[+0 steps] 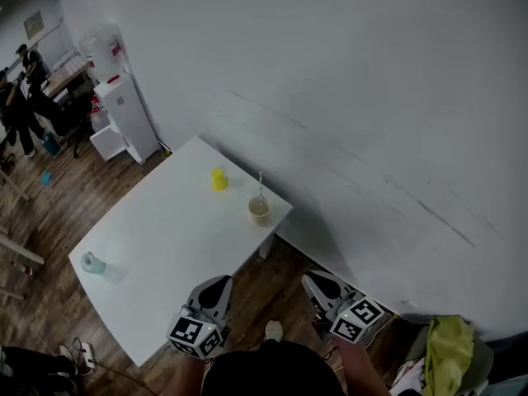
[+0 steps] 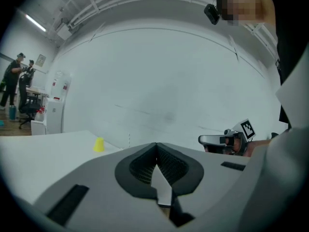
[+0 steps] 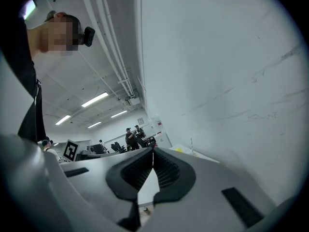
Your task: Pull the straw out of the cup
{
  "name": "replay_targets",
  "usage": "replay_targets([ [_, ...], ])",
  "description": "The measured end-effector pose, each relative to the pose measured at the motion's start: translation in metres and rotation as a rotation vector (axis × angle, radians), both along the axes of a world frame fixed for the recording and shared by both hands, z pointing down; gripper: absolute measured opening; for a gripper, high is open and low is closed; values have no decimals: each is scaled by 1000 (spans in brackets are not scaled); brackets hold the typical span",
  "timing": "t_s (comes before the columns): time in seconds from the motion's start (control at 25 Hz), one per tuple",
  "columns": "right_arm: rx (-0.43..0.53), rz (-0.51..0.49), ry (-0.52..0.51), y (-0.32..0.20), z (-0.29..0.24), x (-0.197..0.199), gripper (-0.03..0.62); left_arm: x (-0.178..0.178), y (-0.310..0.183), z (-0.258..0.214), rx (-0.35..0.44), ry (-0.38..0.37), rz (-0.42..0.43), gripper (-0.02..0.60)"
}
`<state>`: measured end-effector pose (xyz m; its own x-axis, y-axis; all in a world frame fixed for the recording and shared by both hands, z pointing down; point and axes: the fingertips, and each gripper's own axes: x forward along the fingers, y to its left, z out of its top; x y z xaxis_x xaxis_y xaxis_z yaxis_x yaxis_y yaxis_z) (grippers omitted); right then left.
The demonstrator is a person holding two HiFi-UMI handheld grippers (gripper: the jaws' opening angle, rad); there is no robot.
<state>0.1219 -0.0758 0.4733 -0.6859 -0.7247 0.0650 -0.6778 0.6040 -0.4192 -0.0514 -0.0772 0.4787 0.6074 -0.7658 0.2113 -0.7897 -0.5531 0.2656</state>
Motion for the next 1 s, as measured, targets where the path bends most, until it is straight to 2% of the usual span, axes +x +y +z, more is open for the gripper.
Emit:
replay_targets([
  [0.36, -45, -39, -14, -38, 22, 27, 22, 25, -35, 4, -4, -2, -38, 14],
  [0.68, -51, -76, -5, -62, 28, 21, 21, 33, -48, 8, -18, -30, -31, 14],
  [1.0, -44, -60, 27, -99, 31, 10, 21, 44, -82, 21, -32, -32, 8, 14],
])
